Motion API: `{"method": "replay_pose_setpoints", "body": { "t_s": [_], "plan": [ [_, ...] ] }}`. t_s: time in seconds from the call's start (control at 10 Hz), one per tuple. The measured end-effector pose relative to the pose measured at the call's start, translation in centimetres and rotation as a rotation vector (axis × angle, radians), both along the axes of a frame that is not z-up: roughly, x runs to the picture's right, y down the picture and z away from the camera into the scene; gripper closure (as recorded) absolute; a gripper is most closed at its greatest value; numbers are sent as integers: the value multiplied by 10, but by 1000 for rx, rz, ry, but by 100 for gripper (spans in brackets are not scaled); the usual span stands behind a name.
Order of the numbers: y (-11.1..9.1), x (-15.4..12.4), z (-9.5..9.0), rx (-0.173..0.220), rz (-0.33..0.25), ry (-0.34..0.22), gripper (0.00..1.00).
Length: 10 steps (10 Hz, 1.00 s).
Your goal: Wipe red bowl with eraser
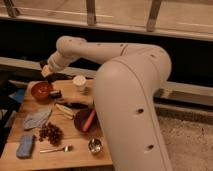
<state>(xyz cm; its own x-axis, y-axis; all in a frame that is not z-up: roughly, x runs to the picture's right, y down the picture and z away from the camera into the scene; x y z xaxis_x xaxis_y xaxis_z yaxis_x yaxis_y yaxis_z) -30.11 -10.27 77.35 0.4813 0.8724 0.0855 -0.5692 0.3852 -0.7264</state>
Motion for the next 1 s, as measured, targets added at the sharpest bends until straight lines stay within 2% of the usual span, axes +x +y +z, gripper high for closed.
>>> {"method": "replay_pose_setpoints", "body": {
  "t_s": [0.1,0.3,0.5,0.6,1.0],
  "plan": [
    [-3,-24,8,1,-5,-28,100],
    [-7,-56,23,-1,-3,-71,100],
    [-8,-75,32,2,8,-92,100],
    [-9,-82,32,3,10,-97,100],
    [-8,-81,34,0,12,-94,100]
  ]
}}
